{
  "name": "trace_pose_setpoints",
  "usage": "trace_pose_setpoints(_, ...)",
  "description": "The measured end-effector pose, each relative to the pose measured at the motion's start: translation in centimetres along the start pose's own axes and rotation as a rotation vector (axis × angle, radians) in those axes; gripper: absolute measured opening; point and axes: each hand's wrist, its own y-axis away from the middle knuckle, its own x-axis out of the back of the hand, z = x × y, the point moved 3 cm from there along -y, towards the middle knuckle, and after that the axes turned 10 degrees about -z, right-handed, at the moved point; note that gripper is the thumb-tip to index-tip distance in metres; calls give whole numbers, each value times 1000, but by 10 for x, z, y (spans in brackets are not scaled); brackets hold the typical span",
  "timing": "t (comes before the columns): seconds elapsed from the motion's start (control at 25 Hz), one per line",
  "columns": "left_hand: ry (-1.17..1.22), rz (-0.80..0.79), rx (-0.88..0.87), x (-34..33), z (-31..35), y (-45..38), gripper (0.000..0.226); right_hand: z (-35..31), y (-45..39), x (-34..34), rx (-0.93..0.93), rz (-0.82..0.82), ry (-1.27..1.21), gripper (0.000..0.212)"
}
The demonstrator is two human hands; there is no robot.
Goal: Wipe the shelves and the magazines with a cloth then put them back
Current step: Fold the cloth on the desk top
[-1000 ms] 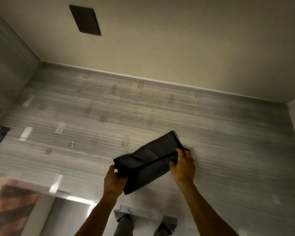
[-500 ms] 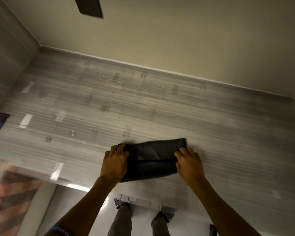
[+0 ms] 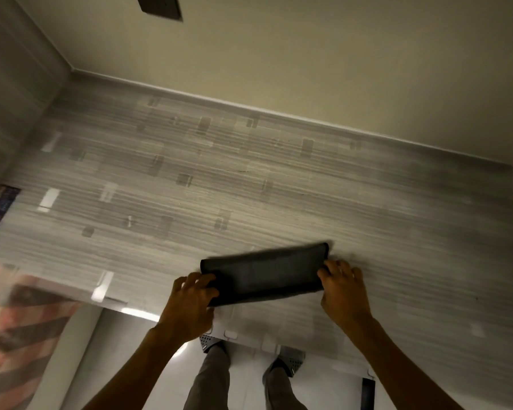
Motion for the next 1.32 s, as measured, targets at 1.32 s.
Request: trace_pose_setpoints(1.32,1139,-222,297,-15,58,20,15,-90,93,-53,-37,92,-763,31)
